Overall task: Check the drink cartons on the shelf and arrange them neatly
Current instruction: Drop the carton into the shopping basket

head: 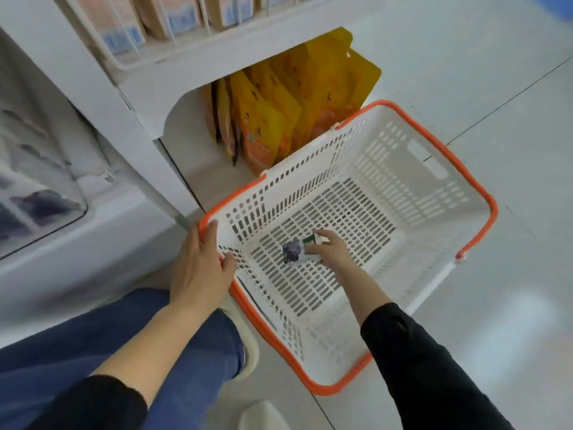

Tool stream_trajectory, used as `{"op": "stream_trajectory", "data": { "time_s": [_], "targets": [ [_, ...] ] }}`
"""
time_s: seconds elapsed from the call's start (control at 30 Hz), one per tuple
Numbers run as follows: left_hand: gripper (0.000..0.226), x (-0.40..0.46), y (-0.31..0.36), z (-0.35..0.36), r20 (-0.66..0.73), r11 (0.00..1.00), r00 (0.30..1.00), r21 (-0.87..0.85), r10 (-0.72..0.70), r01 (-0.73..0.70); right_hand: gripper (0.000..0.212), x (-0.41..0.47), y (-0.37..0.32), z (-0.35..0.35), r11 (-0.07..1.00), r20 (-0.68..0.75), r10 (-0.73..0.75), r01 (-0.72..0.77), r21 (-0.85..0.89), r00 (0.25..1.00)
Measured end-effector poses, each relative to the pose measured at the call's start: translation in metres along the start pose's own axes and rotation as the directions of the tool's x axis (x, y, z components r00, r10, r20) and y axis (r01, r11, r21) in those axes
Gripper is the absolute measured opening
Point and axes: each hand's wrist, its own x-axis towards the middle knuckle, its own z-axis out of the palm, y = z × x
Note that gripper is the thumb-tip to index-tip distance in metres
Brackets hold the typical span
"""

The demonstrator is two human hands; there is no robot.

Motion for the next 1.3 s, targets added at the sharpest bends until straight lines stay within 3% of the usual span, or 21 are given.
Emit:
{"op": "stream_trajectory", "data": {
  "time_s": [0.1, 0.23, 0.4, 0.6, 0.73, 0.87, 1.0, 1.17, 1.3],
  "targets": [
    [0.067, 0.002, 0.0, 0.005, -0.056, 0.993, 0.998, -0.11, 0.027, -0.033, 0.052, 0.019, 0.017, 0.019, 0.998, 0.011, 0.057, -0.057, -0.034, 0.998],
    [0.07, 0.003, -0.001, 0.009, -0.093, 0.989, 0.994, -0.13, 0.054, -0.066, 0.055, 0.03, 0.043, 0.034, 0.994, -0.002, 0.109, -0.109, -0.013, 0.994],
    [0.073, 0.003, 0.001, 0.008, -0.088, 0.988, 0.995, -0.14, 0.051, -0.063, 0.059, 0.023, 0.055, 0.03, 0.959, -0.096, 0.079, -0.102, -0.263, 0.992],
    [0.069, -0.005, 0.008, -0.007, -0.007, 0.989, 1.0, -0.146, 0.018, -0.019, 0.045, -0.01, 0.018, 0.03, 0.959, -0.068, -0.077, 0.056, -0.277, 0.995],
    [0.054, -0.019, 0.018, -0.035, 0.025, 0.988, 0.999, -0.154, 0.019, -0.015, 0.037, -0.058, -0.023, 0.04, 0.918, -0.022, -0.297, 0.279, -0.283, 0.955],
    [0.039, -0.047, 0.03, -0.086, -0.014, 0.977, 0.994, -0.186, 0.105, -0.106, 0.021, -0.128, -0.078, 0.062, 0.739, 0.031, -0.613, 0.587, -0.33, 0.789],
    [0.036, -0.098, 0.021, -0.144, -0.221, 0.963, 0.963, -0.183, 0.155, -0.197, 0.013, -0.211, -0.124, 0.096, 0.52, 0.158, -0.817, 0.827, -0.212, 0.554],
    [0.023, -0.158, -0.009, -0.226, -0.546, 0.932, 0.812, -0.145, 0.206, -0.334, 0.016, -0.314, -0.162, 0.145, 0.331, 0.325, -0.888, 0.943, -0.038, 0.325],
    [0.026, -0.191, -0.043, -0.292, -0.754, 0.941, 0.611, 0.025, 0.24, -0.339, 0.017, -0.359, -0.192, 0.187, 0.224, 0.403, -0.89, 0.974, -0.024, 0.214]
  ]
}}
